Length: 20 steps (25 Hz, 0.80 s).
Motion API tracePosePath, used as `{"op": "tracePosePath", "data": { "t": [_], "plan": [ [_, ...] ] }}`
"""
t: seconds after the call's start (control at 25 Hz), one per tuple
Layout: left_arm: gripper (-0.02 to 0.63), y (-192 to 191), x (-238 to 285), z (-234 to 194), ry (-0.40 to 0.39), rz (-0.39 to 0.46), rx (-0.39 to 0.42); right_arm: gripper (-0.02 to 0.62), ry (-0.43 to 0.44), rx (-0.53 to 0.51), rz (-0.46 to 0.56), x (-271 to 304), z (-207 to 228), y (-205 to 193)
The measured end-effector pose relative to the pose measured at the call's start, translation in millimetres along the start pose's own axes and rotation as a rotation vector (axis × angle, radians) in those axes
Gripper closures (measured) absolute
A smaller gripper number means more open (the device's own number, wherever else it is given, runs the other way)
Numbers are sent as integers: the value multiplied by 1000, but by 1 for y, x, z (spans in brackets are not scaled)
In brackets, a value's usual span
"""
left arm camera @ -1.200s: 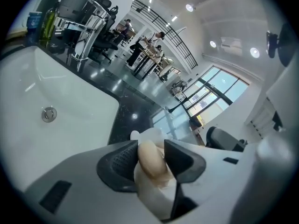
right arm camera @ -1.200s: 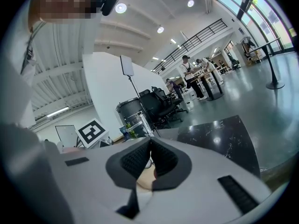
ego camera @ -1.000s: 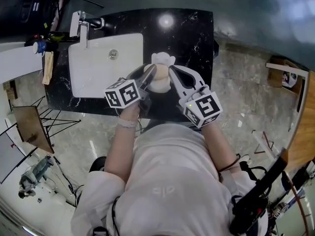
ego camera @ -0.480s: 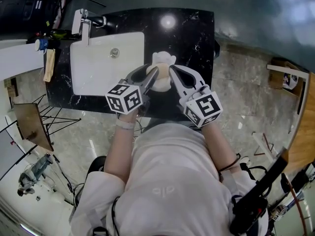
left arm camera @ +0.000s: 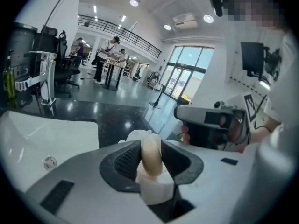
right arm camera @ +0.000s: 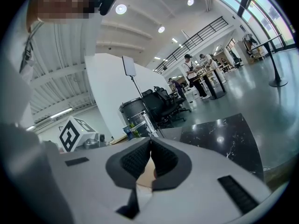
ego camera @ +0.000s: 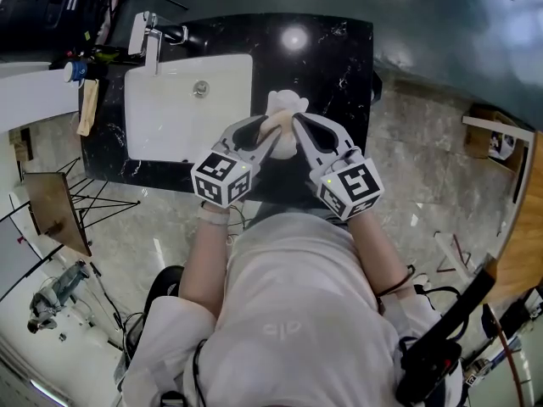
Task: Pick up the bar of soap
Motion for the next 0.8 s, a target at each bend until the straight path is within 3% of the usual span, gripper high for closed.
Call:
{"op": "tracePosePath", "data": {
  "t": [0.24, 0.52, 0.8],
  "plan": [
    [471, -12, 8, 8, -17, -72, 64, 578, 4, 1, -1, 0, 0, -1],
    [463, -14, 17, 4, 3, -92, 54, 578, -6, 7, -1, -1, 5, -3],
    [456, -14, 22, 1, 35, -102, 99, 578, -17, 9, 2, -2, 8, -2]
  ]
}}
Point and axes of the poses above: the fingertips, and each gripper's own axes: x forward along the fingers, z to its right, y out of its top, the point moved 1 cm from there along -x, backward along the fingers, and after that the axes turned 10 degrees about -y, right-handed, at the moved point
